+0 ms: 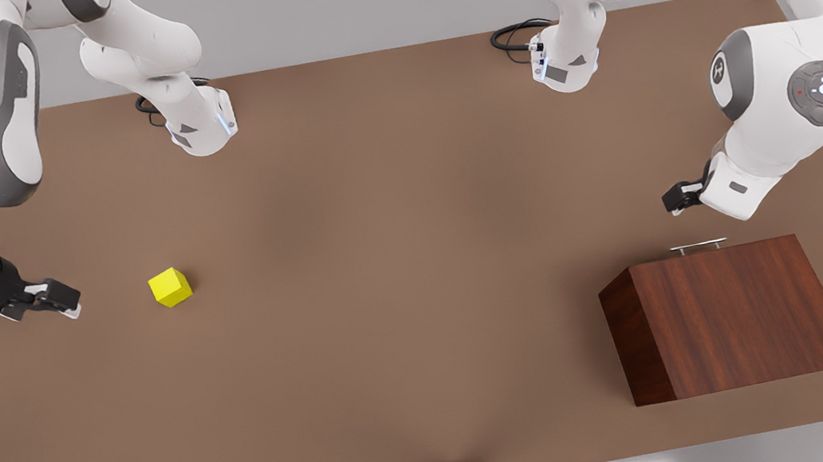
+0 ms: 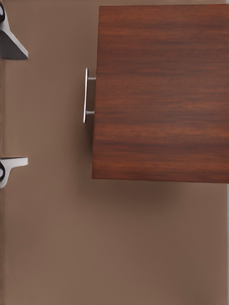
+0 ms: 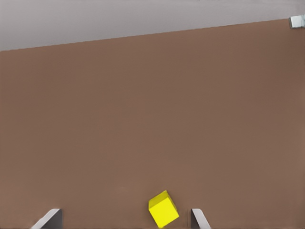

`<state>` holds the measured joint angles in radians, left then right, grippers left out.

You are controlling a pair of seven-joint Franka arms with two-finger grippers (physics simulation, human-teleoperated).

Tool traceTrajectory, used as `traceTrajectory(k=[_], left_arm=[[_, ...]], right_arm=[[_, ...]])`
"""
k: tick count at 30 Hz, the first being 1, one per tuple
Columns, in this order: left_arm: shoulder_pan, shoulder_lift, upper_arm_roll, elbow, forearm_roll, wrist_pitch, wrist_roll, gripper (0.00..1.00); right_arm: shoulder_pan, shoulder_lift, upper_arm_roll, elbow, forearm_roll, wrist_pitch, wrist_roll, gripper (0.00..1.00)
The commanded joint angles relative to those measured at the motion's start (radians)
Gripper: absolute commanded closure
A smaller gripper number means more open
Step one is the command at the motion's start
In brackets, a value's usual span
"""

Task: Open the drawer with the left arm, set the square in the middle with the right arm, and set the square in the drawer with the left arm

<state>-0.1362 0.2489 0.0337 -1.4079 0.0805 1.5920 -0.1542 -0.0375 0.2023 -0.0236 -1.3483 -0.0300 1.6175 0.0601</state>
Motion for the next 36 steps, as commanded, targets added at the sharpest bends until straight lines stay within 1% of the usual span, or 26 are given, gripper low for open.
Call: traceTrajectory(k=[1, 2, 3, 4, 5, 7, 8, 9, 10, 11, 13, 14, 16, 17, 19, 20, 21, 23, 26, 28, 30, 36], left_arm=[[0.0, 0.0, 0.0, 0.0, 0.001, -0.001, -0.001, 0.0], [0.0, -0.003, 0.0, -0.009, 0.001, 0.0, -0.024, 0.0], [0.0, -0.025, 0.0, -0.055, 0.002, 0.028, -0.091, 0.0], [0.0, -0.071, 0.0, -0.14, 0.002, 0.072, -0.311, 0.0], [0.001, -0.097, 0.002, -0.187, 0.002, 0.094, -0.444, 0.0], [0.001, -0.221, 0.003, -0.414, 0.025, 0.302, -0.635, 0.0], [0.001, -0.272, 0.005, -0.502, 0.036, 0.377, -0.706, 0.0], [0.003, -0.335, 0.017, -0.614, 0.036, 0.498, -0.836, 0.0], [0.003, -0.358, 0.023, -0.67, 0.038, 0.563, -0.909, 0.0], [0.003, -0.376, 0.035, -0.724, 0.038, 0.635, -0.987, 0.0], [0.03, -0.402, 0.037, -0.838, 0.085, 0.756, -1.071, 0.0], [0.04, -0.396, 0.038, -0.873, 0.091, 0.801, -1.126, 0.0], [0.056, -0.384, 0.038, -0.914, 0.091, 0.835, -1.22, 0.0], [0.064, -0.369, 0.04, -0.922, 0.091, 0.836, -1.261, 0.0], [0.064, -0.358, 0.043, -0.924, 0.091, 0.838, -1.378, 0.0], [0.064, -0.352, 0.044, -0.922, 0.091, 0.838, -1.387, 0.0], [0.064, -0.339, 0.057, -0.924, 0.091, 0.856, -1.41, 0.0], [0.066, -0.324, 0.075, -0.924, 0.091, 0.878, -1.41, 0.0], [0.067, -0.303, 0.103, -0.936, 0.093, 0.94, -1.41, 0.0], [0.069, -0.28, 0.115, -0.939, 0.091, 0.973, -1.413, 0.0], [0.069, -0.264, 0.121, -0.976, 0.091, 1.054, -1.418, 0.0], [0.09, -0.197, 0.124, -0.976, 0.093, 1.142, -1.415, 0.0]], right_arm=[[-0.012, 0.003, -0.001, 0.0, 0.005, -0.002, -0.003, 0.0], [-0.002, 0.003, -0.001, -0.002, 0.006, -0.004, -0.003, 0.0], [0.005, 0.009, 0.007, -0.008, 0.019, -0.007, -0.006, 0.0], [0.03, 0.023, 0.033, -0.023, 0.018, -0.007, -0.028, 0.0], [0.031, 0.026, 0.033, -0.077, 0.016, 0.002, -0.029, 0.0], [0.053, 0.016, 0.033, -0.165, 0.01, 0.045, -0.036, 0.0], [0.054, -0.021, 0.034, -0.274, 0.012, 0.131, -0.058, 0.0], [0.068, -0.058, 0.034, -0.385, 0.012, 0.22, -0.074, 0.0], [0.062, -0.084, 0.036, -0.457, 0.012, 0.286, -0.083, 0.0], [0.054, -0.093, 0.034, -0.492, 0.012, 0.314, -0.169, 0.0], [0.062, -0.152, 0.034, -0.636, 0.01, 0.444, -0.177, 0.0], [0.051, -0.17, 0.034, -0.684, 0.01, 0.452, -0.181, 0.0], [0.05, -0.213, 0.036, -0.81, 0.01, 0.519, -0.184, 0.0], [0.047, -0.238, 0.034, -0.905, 0.01, 0.61, -0.201, 0.0], [0.016, -0.212, 0.031, -0.948, 0.013, 0.659, -0.215, 0.0], [0.001, -0.201, 0.025, -0.979, 0.013, 0.712, -0.214, 0.0], [0.001, -0.184, -0.002, -1.002, 0.015, 0.746, -0.204, 0.0], [0.01, -0.156, -0.006, -1.017, 0.015, 0.751, -0.091, 0.0], [0.001, -0.06, -0.028, -1.016, 0.005, 0.825, -0.112, 0.0], [0.002, -0.015, -0.071, -1.008, 0.002, 0.875, -0.272, 0.0], [0.011, 0.017, -0.073, -1.008, -0.001, 0.884, -0.375, 0.0], [0.013, 0.037, -0.073, -1.019, -0.025, 0.92, -0.424, 0.0]])
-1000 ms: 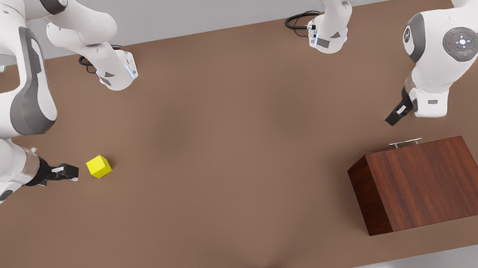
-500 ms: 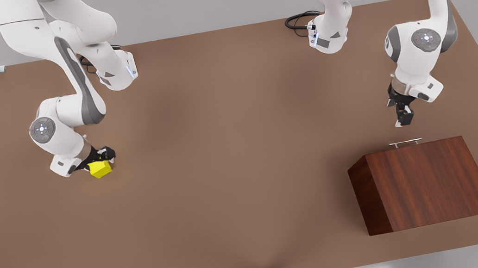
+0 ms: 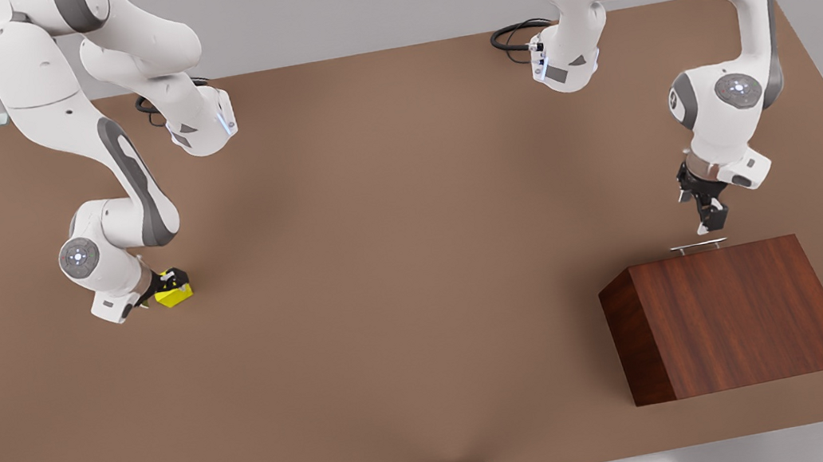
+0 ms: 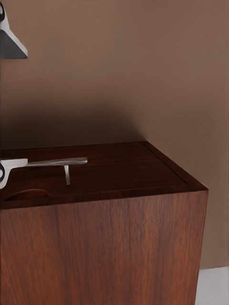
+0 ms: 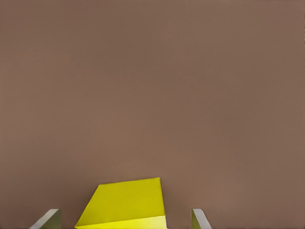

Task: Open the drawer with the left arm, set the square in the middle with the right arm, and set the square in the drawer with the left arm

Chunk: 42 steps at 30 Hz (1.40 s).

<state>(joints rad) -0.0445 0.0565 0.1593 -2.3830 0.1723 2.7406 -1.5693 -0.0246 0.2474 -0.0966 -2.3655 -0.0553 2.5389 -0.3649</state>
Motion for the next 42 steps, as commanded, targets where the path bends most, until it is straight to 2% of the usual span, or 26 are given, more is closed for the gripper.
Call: traceTrajectory(k=[1, 7, 16, 18, 20, 31, 34, 35, 37, 39, 40, 42], left_arm=[[0.003, 0.002, 0.0, 0.001, 0.001, 0.002, 0.0, 0.0], [0.006, 0.046, -0.001, 0.022, 0.001, 0.042, 0.0, 0.0], [0.008, 0.095, -0.001, 0.057, 0.001, 0.044, -0.001, 0.0], [0.009, 0.102, -0.001, 0.059, 0.001, 0.044, -0.001, 0.0], [0.015, 0.118, -0.001, 0.059, 0.001, 0.062, -0.001, 0.0], [0.017, 0.115, -0.001, 0.057, 0.003, 0.031, 0.0, 0.0], [0.017, 0.091, -0.001, 0.053, 0.003, -0.002, -0.001, 0.0], [0.017, 0.082, -0.001, 0.048, 0.003, -0.01, -0.001, 0.0], [0.017, 0.074, -0.001, 0.047, 0.003, -0.019, -0.001, 0.0], [0.017, 0.072, -0.001, 0.047, 0.003, -0.033, -0.001, 0.0], [0.017, 0.072, -0.003, 0.045, 0.003, -0.038, -0.001, 0.0], [0.017, 0.071, -0.003, 0.045, 0.003, -0.047, -0.001, 0.0]], right_arm=[[0.0, 0.003, 0.0, 0.0, 0.0, 0.001, 0.0, 0.0], [0.002, 0.049, 0.0, -0.015, -0.003, 0.031, -0.031, 0.0], [-0.015, 0.038, 0.0, -0.055, -0.008, 0.034, -0.141, 0.0], [-0.015, 0.041, 0.0, -0.057, -0.018, 0.051, -0.141, 0.13], [-0.015, 0.039, 0.0, -0.057, -0.018, 0.051, -0.141, 0.31], [-0.014, 0.003, 0.002, -0.043, -0.018, 0.034, -0.131, 0.33], [0.078, -0.033, 0.012, 0.011, -0.017, -0.083, 0.063, 0.33], [0.129, -0.036, 0.049, 0.031, -0.015, -0.098, 0.188, 0.33], [0.138, -0.03, 0.179, 0.1, -0.014, -0.14, 0.408, 0.33], [0.169, 0.006, 0.262, 0.192, 0.0, -0.18, 0.578, 0.33], [0.172, 0.05, 0.334, 0.258, 0.0, -0.189, 0.685, 0.32], [0.27, 0.144, 0.362, 0.414, 0.002, -0.23, 0.882, 0.32]])
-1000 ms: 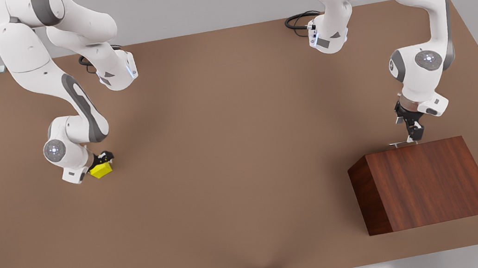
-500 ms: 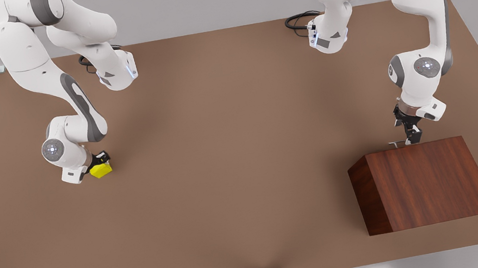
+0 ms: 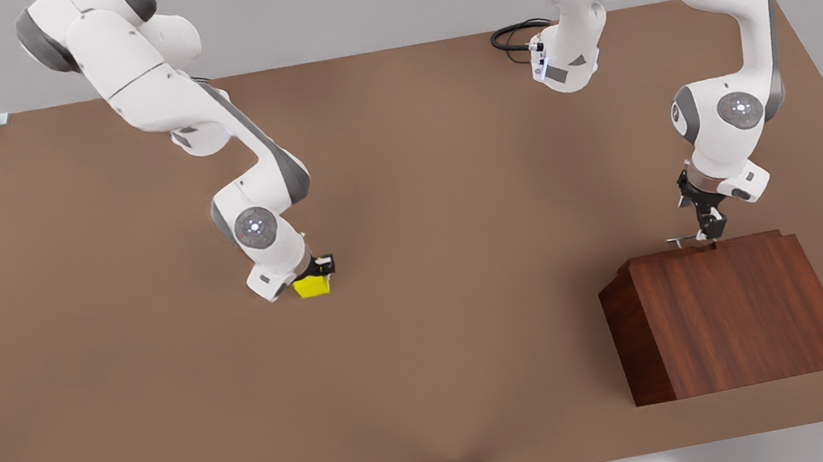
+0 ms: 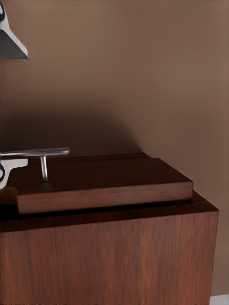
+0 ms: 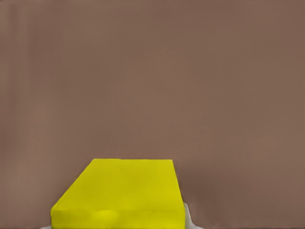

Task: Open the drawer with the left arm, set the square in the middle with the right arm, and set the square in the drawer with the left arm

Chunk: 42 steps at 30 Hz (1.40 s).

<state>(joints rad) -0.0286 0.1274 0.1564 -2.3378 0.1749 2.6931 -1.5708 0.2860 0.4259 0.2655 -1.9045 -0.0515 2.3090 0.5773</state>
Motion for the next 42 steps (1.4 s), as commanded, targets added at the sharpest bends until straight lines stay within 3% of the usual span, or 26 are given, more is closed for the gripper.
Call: traceTrajectory(k=[1, 5, 6, 11, 13, 14, 19, 22, 24, 25, 26, 28, 29, 30, 31, 33, 35, 42], left_arm=[[0.001, 0.0, 0.0, -0.002, 0.0, -0.001, 0.0, 0.0], [-0.001, -0.025, -0.003, -0.023, 0.0, -0.029, 0.0, 0.0], [-0.001, -0.028, -0.005, -0.023, 0.0, -0.038, 0.0, 0.0], [-0.005, -0.06, -0.009, -0.051, 0.0, -0.07, -0.002, 0.0], [-0.008, -0.071, -0.009, -0.067, 0.0, -0.07, -0.002, 0.0], [-0.01, -0.074, -0.009, -0.067, 0.0, -0.087, -0.002, 0.0], [-0.011, -0.097, -0.008, -0.087, 0.0, -0.102, 0.0, 0.0], [-0.011, -0.115, -0.008, -0.104, 0.0, -0.115, 0.0, 0.0], [-0.011, -0.126, -0.008, -0.112, 0.0, -0.119, 0.0, 0.0], [-0.011, -0.127, -0.008, -0.112, 0.0, -0.124, 0.0, 0.0], [-0.011, -0.143, -0.008, -0.126, 0.0, -0.125, 0.0, 0.0], [-0.011, -0.158, -0.009, -0.14, 0.0, -0.128, -0.002, 0.0], [-0.013, -0.164, -0.008, -0.147, 0.0, -0.13, -0.002, 0.0], [-0.013, -0.172, -0.009, -0.153, 0.0, -0.13, -0.002, 0.0], [-0.014, -0.173, -0.009, -0.155, 0.0, -0.131, -0.003, 0.0], [-0.03, -0.184, -0.009, -0.156, 0.0, -0.156, -0.017, 0.0], [-0.036, -0.198, -0.009, -0.169, 0.0, -0.159, -0.029, 0.0], [-0.037, -0.224, -0.008, -0.192, 0.002, -0.161, -0.035, 0.0]], right_arm=[[0.018, 0.017, 0.0, 0.027, -0.001, -0.002, 0.033, 0.32], [0.229, 0.246, -0.021, 0.343, 0.081, -0.056, 0.3, 0.31], [0.309, 0.316, -0.075, 0.453, 0.088, -0.059, 0.369, 0.31], [0.41, 0.611, -0.095, 0.874, 0.099, -0.059, 0.521, 0.3], [0.421, 0.652, -0.101, 0.912, 0.099, -0.04, 0.547, 0.25], [0.421, 0.654, -0.103, 0.915, 0.099, -0.039, 0.544, 0.03], [0.421, 0.648, -0.117, 0.915, 0.101, -0.033, 0.542, 0.0], [0.421, 0.541, -0.115, 0.827, 0.101, -0.076, 0.539, 0.0], [0.348, 0.283, -0.109, 0.588, 0.093, -0.079, 0.402, 0.0], [0.268, 0.098, -0.106, 0.383, 0.091, -0.08, 0.215, 0.0], [0.081, -0.037, -0.02, 0.297, 0.098, -0.184, 0.124, 0.0], [-0.062, -0.214, -0.028, 0.232, 0.046, -0.359, -0.04, 0.0], [-0.143, -0.24, -0.031, 0.234, 0.042, -0.387, -0.246, 0.0], [-0.215, -0.265, -0.095, 0.252, 0.036, -0.436, -0.423, 0.0], [-0.203, -0.285, -0.235, 0.274, 0.016, -0.52, -0.572, 0.0], [-0.203, -0.326, -0.273, 0.367, -0.166, -0.648, -0.648, 0.0], [-0.142, -0.363, -0.428, 0.363, -0.082, -0.662, -0.731, 0.0], [-0.139, -0.308, -0.423, 0.427, -0.028, -0.683, -0.726, 0.0]])
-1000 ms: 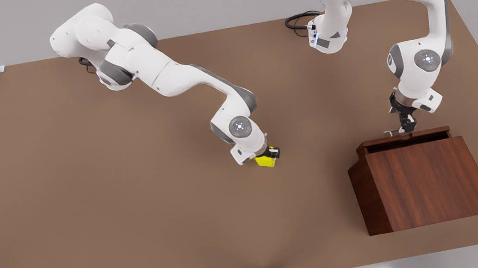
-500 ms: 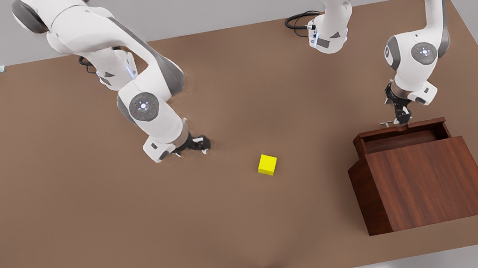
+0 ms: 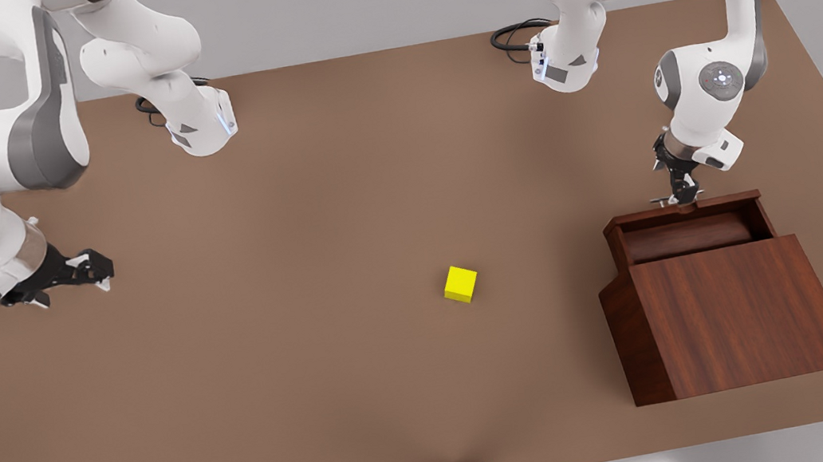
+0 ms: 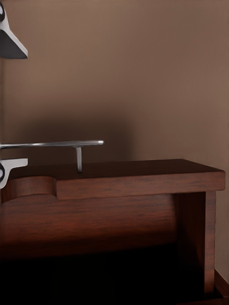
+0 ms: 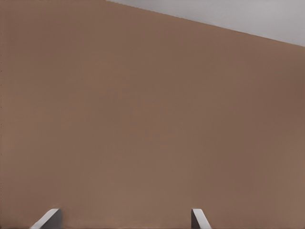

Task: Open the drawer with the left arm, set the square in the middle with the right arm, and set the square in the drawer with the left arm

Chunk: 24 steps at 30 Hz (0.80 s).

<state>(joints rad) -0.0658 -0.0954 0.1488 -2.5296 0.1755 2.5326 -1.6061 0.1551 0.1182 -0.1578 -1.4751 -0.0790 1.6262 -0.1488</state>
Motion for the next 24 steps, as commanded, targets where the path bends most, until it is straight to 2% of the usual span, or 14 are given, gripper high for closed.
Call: traceTrajectory(k=[1, 15, 19, 20, 22, 24], left_arm=[[0.0, -0.001, 0.0, 0.0, 0.001, 0.0, 0.0, 0.0], [0.0, -0.061, 0.0, -0.037, 0.001, -0.058, 0.0, 0.0], [-0.025, -0.309, -0.002, -0.035, 0.005, -0.267, 0.018, 0.0], [-0.049, -0.313, -0.003, -0.025, 0.007, -0.265, 0.075, 0.0], [-0.092, -0.21, -0.046, 0.078, -0.001, -0.252, 0.417, 0.0], [-0.224, -0.052, -0.058, 0.251, -0.013, -0.267, 0.561, 0.0]], right_arm=[[-0.008, 0.0, 0.0, 0.002, 0.002, 0.0, 0.0, 0.0], [-0.02, 0.003, -0.006, 0.05, 0.025, 0.001, 0.002, 0.0], [-0.016, 0.009, -0.006, 0.052, 0.027, 0.007, 0.002, 0.0], [-0.016, 0.009, -0.006, 0.053, 0.025, 0.006, 0.002, 0.0], [-0.012, 0.009, -0.005, 0.058, 0.027, 0.004, 0.002, 0.0], [-0.012, 0.009, -0.006, 0.059, 0.027, 0.006, 0.002, 0.0]])
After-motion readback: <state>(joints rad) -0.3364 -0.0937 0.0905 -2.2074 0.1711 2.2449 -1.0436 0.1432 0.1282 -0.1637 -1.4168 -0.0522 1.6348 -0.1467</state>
